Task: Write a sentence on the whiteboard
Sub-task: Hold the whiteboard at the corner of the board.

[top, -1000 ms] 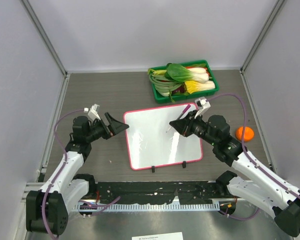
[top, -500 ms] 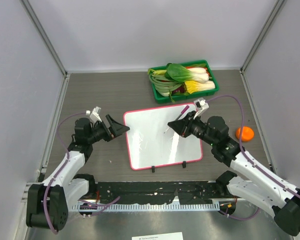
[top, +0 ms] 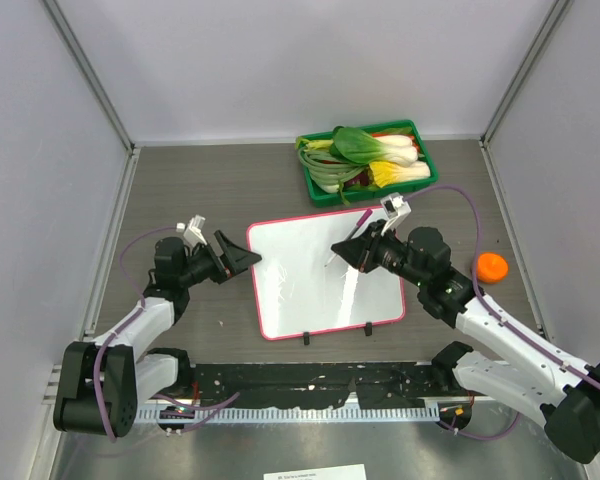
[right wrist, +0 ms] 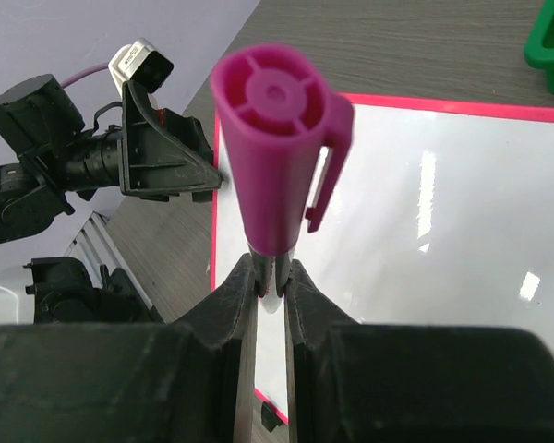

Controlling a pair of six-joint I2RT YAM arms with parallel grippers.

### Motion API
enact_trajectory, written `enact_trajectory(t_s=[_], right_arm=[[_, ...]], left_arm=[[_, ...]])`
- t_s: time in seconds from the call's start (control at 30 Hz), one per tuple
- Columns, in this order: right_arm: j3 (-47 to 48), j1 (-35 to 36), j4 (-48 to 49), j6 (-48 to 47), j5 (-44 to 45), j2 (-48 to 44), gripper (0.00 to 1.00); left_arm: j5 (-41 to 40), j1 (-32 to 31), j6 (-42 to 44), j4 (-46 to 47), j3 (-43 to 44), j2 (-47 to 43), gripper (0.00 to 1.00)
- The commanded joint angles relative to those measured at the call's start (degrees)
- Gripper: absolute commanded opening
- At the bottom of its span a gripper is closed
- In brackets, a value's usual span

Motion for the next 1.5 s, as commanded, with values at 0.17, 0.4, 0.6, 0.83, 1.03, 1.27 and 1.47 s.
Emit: enact_trajectory(t_s=[0.17,0.4,0.6,0.83,1.03,1.27,1.47], right_arm=[[1.6,-0.1,3.1,0.2,0.5,-1.8,0.01],[1.2,-0.1,2.6,-0.6,0.2,-2.3,0.01],[0.8,-0.1,4.8,-0.6,-0.7,-1.7,0.01],[0.7,-0.1,5.1,0.2,-1.4,-0.5,0.01],[0.5,-0.1,5.5,-0.3,-0.7,-0.2,0.01],[0.7,-0.2,6.2,0.2,-1.3,1.3,0.01],[1.4,0.4,6.9,0.8,-0.4,3.4,0.01]], left_arm=[[1.5,-0.3,0.0,4.3,0.1,-1.7,0.91],[1.6,-0.4,-0.4,5.3,-1.1,-2.3,0.91],[2.6,-1.2,-1.1,8.0,-0.8,-1.0,0.88],[3.5,-5.5,-0.1,15.9,-0.6,3.1,0.74],[3.1,-7.0,3.9,16.5,1.0,4.9,0.63],[3.2,-7.0,6.4,21.3,-0.7,6.3,0.46],[4.2,-7.0,6.6,23.3,-1.3,8.6,0.21]])
